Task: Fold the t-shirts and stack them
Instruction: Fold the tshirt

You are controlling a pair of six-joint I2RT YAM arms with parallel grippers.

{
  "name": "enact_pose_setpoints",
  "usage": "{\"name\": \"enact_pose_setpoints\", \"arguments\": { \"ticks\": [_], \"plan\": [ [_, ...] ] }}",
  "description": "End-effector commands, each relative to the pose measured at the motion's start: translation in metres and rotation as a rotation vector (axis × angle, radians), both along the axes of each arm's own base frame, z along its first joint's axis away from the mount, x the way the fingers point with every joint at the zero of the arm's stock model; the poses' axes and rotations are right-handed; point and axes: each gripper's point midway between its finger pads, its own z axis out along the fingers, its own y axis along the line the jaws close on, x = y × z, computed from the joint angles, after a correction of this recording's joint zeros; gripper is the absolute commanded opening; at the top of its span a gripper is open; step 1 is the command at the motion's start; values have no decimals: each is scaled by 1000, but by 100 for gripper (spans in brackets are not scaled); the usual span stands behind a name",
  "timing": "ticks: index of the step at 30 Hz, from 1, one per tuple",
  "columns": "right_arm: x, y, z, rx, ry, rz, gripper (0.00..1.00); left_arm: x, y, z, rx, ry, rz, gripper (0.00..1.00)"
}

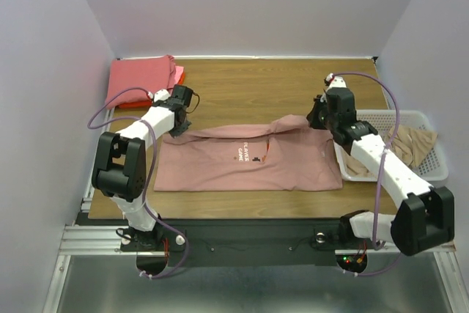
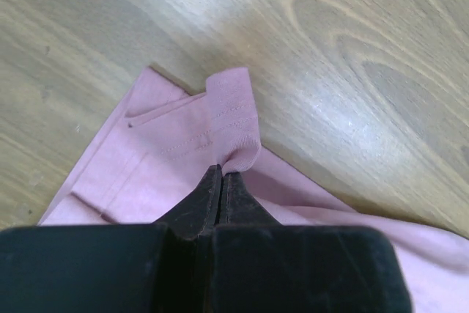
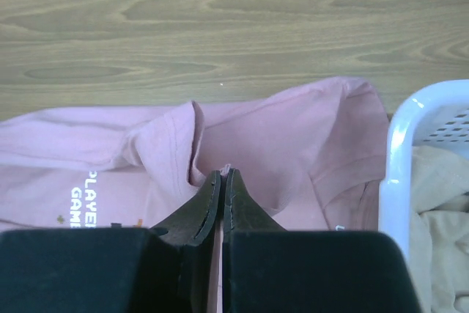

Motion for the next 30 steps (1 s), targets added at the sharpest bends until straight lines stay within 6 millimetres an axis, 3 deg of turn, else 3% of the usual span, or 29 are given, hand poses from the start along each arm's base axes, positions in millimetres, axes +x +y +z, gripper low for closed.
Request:
{"name": "enact_pose_setpoints", "arguments": {
  "ticks": [1,12,18,23,30],
  "plan": [
    [-14,1,20,36,-56,7,0,-12,9,21,41,-54,41,0],
    [-48,-6,3,36,13,8,0,-74,18,9,73,-2,177,0],
    [-63,-5,-9,46,48,25,0,-96,25,-2,96,30,223,0],
    [-77,-4,-23,63,95,32,0,-100,24,-5,91,38,231,0],
    [-74,-16,-2,28,58,-20,0,-86,21,16,90,-11,224,0]
  ]
}}
